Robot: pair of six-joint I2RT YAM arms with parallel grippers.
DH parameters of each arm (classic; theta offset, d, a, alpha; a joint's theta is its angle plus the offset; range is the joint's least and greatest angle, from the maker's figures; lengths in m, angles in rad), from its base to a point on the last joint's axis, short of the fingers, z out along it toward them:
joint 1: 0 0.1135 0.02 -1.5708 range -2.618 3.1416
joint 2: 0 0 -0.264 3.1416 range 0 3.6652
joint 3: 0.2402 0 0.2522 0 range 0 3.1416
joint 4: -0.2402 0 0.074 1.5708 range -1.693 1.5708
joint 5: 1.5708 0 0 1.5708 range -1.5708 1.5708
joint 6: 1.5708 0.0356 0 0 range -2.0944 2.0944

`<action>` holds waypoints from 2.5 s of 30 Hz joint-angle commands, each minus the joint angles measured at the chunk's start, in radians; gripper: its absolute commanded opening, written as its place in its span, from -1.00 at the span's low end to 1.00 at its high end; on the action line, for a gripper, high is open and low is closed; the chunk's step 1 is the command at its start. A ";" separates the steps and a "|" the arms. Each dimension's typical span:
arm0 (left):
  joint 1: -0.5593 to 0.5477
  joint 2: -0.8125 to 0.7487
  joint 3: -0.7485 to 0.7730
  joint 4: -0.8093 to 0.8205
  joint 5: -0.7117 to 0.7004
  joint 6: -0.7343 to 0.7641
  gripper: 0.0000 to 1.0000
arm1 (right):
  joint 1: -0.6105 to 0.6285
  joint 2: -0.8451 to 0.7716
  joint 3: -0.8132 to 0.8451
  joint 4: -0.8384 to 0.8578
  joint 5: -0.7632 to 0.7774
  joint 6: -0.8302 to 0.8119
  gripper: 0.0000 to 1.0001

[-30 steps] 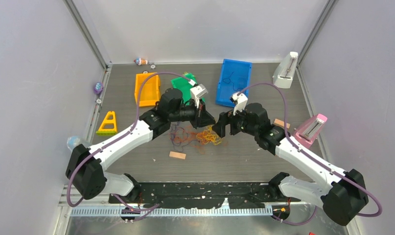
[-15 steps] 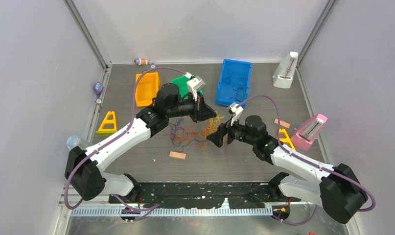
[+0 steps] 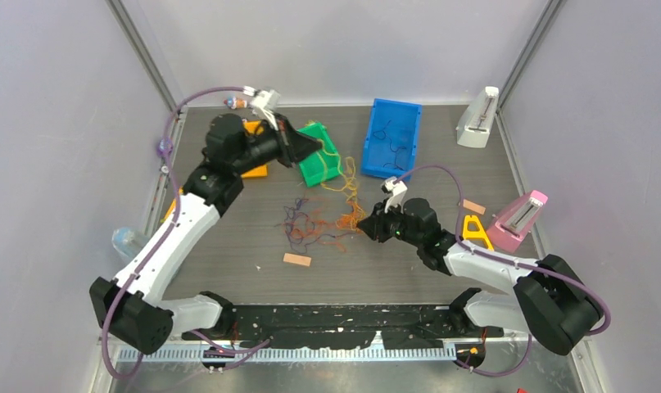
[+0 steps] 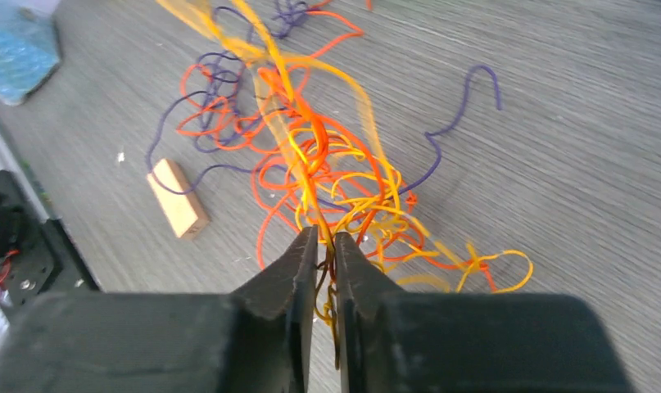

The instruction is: Untangle the cables

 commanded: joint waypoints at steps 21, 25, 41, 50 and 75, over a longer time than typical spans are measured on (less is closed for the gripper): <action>0.394 -0.191 0.099 -0.203 -0.497 0.010 -1.00 | -0.051 -0.199 0.044 -0.623 0.877 0.373 -0.75; 0.401 -0.164 0.136 -0.203 -0.446 0.008 -1.00 | -0.064 -0.234 0.069 -0.739 0.985 0.472 -0.81; 0.613 -0.179 0.143 -0.210 -0.434 -0.061 -1.00 | -0.218 -0.460 -0.004 -0.891 1.092 0.667 -0.89; 0.518 -0.113 0.191 -0.159 -0.265 -0.045 -1.00 | -0.219 -0.459 0.008 -0.672 0.812 0.315 -0.80; 0.305 0.340 0.702 -0.142 -0.122 -0.054 -1.00 | -0.219 -0.408 0.029 -0.488 0.539 0.113 0.91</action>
